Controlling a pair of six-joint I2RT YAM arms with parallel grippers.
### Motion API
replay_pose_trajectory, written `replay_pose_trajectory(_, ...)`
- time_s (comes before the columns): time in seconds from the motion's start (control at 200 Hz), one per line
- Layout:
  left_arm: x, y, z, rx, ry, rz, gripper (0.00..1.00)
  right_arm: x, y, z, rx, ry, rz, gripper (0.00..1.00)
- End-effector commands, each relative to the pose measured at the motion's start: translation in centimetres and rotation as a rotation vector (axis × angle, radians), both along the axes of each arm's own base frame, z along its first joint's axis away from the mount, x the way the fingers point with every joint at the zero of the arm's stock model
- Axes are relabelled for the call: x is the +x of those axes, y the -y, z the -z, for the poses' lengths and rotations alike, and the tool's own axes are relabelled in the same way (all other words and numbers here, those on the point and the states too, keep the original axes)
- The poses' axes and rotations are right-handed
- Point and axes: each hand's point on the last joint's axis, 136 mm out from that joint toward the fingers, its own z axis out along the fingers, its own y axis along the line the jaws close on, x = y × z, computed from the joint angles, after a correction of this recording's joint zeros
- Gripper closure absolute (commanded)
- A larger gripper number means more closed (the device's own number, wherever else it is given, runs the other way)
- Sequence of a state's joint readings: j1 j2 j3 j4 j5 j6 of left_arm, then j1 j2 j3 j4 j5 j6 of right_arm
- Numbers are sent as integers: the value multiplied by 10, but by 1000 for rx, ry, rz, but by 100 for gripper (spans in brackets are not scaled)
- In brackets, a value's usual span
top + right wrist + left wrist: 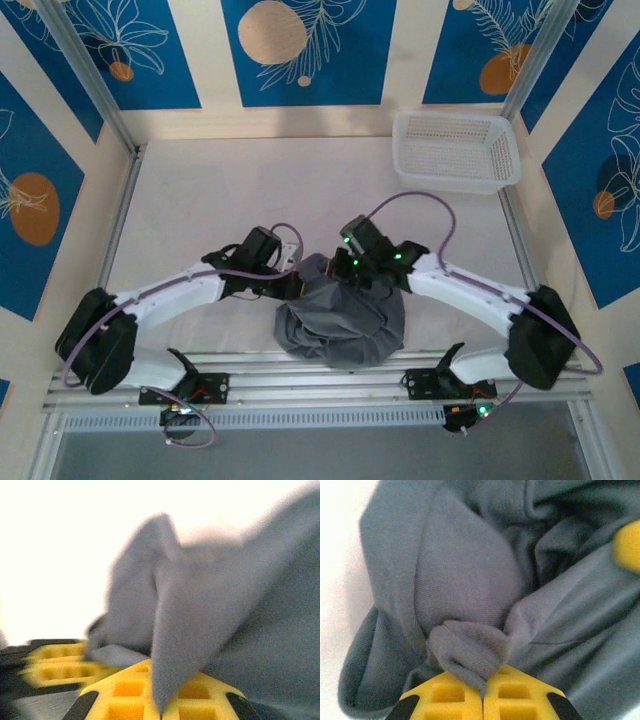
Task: Fold the inside-out t-shirt
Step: Turn the T-shirt inside out at the center of the table.
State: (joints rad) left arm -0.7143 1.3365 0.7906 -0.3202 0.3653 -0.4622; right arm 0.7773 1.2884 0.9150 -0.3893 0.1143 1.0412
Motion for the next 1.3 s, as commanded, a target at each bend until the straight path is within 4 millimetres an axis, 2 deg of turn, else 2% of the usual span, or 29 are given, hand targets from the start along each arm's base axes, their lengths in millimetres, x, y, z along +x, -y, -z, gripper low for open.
replay_pose_trajectory(0.0, 7, -4, -36, -35, 122, -20, 92, 21, -12, -120, 321, 417, -81, 100)
replay_pose_trajectory(0.065, 7, -9, -51, -53, 183, -26, 79, 13, -10, -157, 439, 630, -144, 100)
replay_pose_trajectory(0.13, 7, -19, -64, -49, 251, -39, 66, 5, -4, -168, 483, 710, -190, 100)
replay_pose_trajectory(0.19, 7, -31, -75, -28, 318, -60, 55, -3, -1, -164, 491, 709, -254, 100)
replay_pose_trajectory(0.245, 7, -42, -86, -9, 375, -78, 47, -9, 0, -152, 473, 685, -287, 100)
replay_pose_trajectory(0.31, 5, -47, -99, -10, 424, -67, 38, -17, -1, -143, 479, 665, -323, 100)
replay_pose_trajectory(0.39, 2, -42, -112, -37, 439, -26, 36, -27, -5, -139, 519, 648, -372, 100)
replay_pose_trajectory(0.485, -3, -20, -122, -118, 412, 58, 35, -38, -10, -137, 539, 635, -436, 100)
replay_pose_trajectory(0.565, 8, -12, -121, -119, 375, 29, 35, -46, -13, -136, 543, 627, -485, 100)
replay_pose_trajectory(0.635, 24, -13, -110, -73, 308, -45, 35, -51, -14, -132, 544, 606, -509, 100)
replay_pose_trajectory(0.725, 31, 1, -107, -118, 257, -32, 33, -55, -12, -122, 529, 562, -509, 100)
replay_pose_trajectory(0.745, 32, 4, -106, -130, 249, -30, 32, -57, -11, -120, 529, 558, -512, 100)
replay_pose_trajectory(0.83, 29, 18, -100, -182, 194, 12, 16, -64, -9, -115, 539, 545, -525, 100)
replay_pose_trajectory(0.87, 24, 26, -92, -196, 142, 49, 13, -67, -8, -111, 537, 540, -519, 100)
replay_pose_trajectory(0.905, 21, 32, -81, -195, 87, 77, 14, -66, -5, -107, 528, 534, -498, 100)
replay_pose_trajectory(1.005, 17, 34, -37, -148, -36, 74, 27, -70, 4, -94, 525, 532, -462, 100)
replay_pose_trajectory(1.045, 16, 35, -23, -142, -64, 65, 37, -74, 7, -90, 525, 532, -458, 100)
replay_pose_trajectory(1.09, 15, 39, -14, -161, -90, 72, 53, -77, 11, -83, 516, 525, -446, 100)
replay_pose_trajectory(1.125, 14, 43, -11, -184, -105, 77, 67, -79, 15, -77, 506, 520, -426, 100)
replay_pose_trajectory(1.18, 17, 47, -11, -208, -114, 73, 100, -78, 23, -63, 478, 498, -365, 100)
replay_pose_trajectory(1.245, 24, 47, -20, -221, -86, 48, 100, -78, 35, -38, 426, 432, -286, 100)
replay_pose_trajectory(1.295, 32, 43, -37, -245, -34, 19, 100, -87, 40, -15, 384, 377, -274, 99)
